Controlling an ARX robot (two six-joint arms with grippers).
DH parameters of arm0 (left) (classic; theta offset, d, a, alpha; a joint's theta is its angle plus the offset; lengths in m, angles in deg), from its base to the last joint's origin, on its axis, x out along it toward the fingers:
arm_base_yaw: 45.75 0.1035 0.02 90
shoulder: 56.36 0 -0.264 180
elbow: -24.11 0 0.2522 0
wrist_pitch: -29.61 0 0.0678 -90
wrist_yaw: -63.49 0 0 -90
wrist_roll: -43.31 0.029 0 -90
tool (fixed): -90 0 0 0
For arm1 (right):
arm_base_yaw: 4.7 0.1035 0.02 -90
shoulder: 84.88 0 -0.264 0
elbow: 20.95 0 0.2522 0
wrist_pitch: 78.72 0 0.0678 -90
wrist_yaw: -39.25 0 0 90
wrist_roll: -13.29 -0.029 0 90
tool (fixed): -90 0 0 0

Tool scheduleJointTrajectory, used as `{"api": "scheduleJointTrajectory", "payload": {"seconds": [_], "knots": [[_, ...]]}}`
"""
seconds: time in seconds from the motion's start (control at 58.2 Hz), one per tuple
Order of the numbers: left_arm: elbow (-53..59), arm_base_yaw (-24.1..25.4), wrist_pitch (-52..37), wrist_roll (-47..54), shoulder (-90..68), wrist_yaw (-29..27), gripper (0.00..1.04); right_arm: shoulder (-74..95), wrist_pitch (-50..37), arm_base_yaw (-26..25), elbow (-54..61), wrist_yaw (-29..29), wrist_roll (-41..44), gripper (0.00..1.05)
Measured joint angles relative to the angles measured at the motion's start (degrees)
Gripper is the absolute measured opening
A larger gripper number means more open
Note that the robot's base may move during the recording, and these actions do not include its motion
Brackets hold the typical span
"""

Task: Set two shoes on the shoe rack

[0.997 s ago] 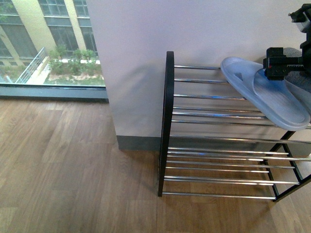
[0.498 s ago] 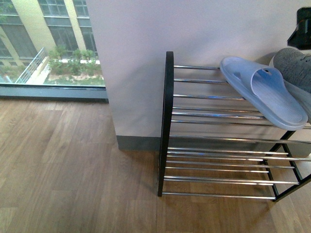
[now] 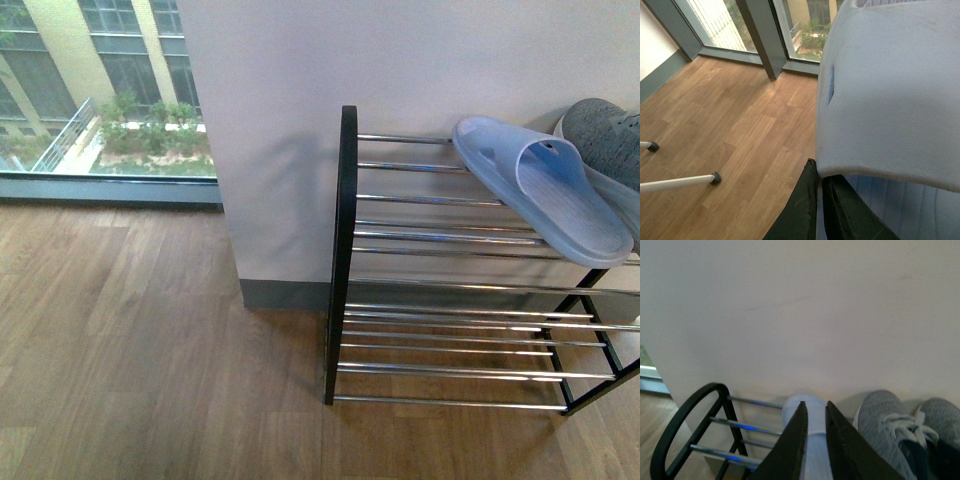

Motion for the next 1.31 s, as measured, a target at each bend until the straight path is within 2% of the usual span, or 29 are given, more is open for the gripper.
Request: {"api": "scheduleJointTrajectory", "payload": {"seconds": [0.034, 0.155, 0.327, 0.413, 0.773, 1.306], "knots": [[0.0, 0.0, 0.0, 0.0, 0.0, 0.0, 0.02, -0.81, -0.42, 0.28, 1.46, 0.17, 0.02, 0.01], [0.0, 0.0, 0.0, 0.0, 0.0, 0.0, 0.02, -3.43, -3.54, 1.29, 6.49, 0.85, -0.17, 0.02], [0.0, 0.0, 0.0, 0.0, 0.0, 0.0, 0.02, -10.19, -1.64, 2.38, 11.69, 1.95, -0.17, 0.02], [0.0, 0.0, 0.0, 0.0, 0.0, 0.0, 0.02, -14.32, 0.28, 4.72, 13.88, 5.29, -0.22, 0.02], [0.0, 0.0, 0.0, 0.0, 0.0, 0.0, 0.02, -30.12, 10.51, 6.08, 19.63, 5.73, -0.2, 0.02], [0.0, 0.0, 0.0, 0.0, 0.0, 0.0, 0.02, -54.51, 31.32, 6.12, 21.81, 5.75, -0.22, 0.02]]}}
